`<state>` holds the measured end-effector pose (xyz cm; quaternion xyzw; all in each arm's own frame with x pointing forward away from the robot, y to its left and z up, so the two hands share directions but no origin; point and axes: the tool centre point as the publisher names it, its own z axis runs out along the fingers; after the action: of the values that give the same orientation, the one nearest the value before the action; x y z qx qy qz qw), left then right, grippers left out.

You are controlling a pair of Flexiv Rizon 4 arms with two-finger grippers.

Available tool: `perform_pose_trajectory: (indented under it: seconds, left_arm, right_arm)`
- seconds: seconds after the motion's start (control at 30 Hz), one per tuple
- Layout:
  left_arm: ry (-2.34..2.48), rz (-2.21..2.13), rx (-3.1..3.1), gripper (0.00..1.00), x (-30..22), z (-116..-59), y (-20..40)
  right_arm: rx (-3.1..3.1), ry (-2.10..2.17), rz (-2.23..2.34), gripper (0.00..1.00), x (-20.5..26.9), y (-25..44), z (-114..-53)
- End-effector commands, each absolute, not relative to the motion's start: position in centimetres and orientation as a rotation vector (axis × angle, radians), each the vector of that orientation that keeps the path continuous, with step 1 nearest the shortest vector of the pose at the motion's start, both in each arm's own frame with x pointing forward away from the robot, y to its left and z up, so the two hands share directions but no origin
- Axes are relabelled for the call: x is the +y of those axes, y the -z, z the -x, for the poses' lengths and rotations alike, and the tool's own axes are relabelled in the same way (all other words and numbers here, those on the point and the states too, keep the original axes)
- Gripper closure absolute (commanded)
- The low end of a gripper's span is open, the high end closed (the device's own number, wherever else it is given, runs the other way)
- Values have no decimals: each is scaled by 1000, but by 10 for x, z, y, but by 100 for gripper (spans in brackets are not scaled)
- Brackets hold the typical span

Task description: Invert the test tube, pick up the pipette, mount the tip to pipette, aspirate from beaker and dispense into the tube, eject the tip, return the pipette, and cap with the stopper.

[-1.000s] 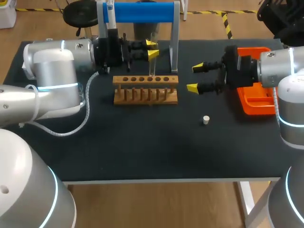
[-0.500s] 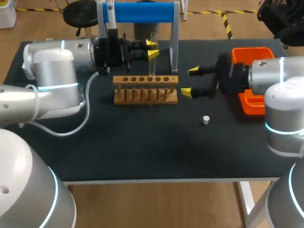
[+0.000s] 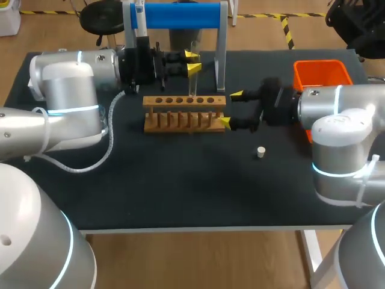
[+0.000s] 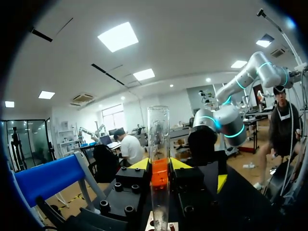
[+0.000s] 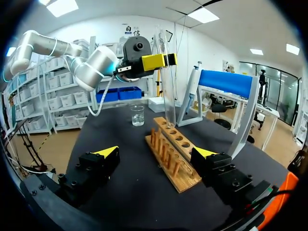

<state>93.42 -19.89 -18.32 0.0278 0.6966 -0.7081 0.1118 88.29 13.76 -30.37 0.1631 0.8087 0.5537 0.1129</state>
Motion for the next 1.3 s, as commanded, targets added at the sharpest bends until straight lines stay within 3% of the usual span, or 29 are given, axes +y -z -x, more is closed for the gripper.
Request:
perform_pose_trajectory:
  seconds: [0.03, 1.3]
  left_arm:
    - [2081, -85, 2045, 100, -198, -934, 183]
    - [2081, -85, 2045, 100, -198, -934, 183]
  right_arm:
    - [2361, -1613, -490, 0, 148, 312, -891]
    - [2367, -1540, -459, 0, 158, 348, -920]
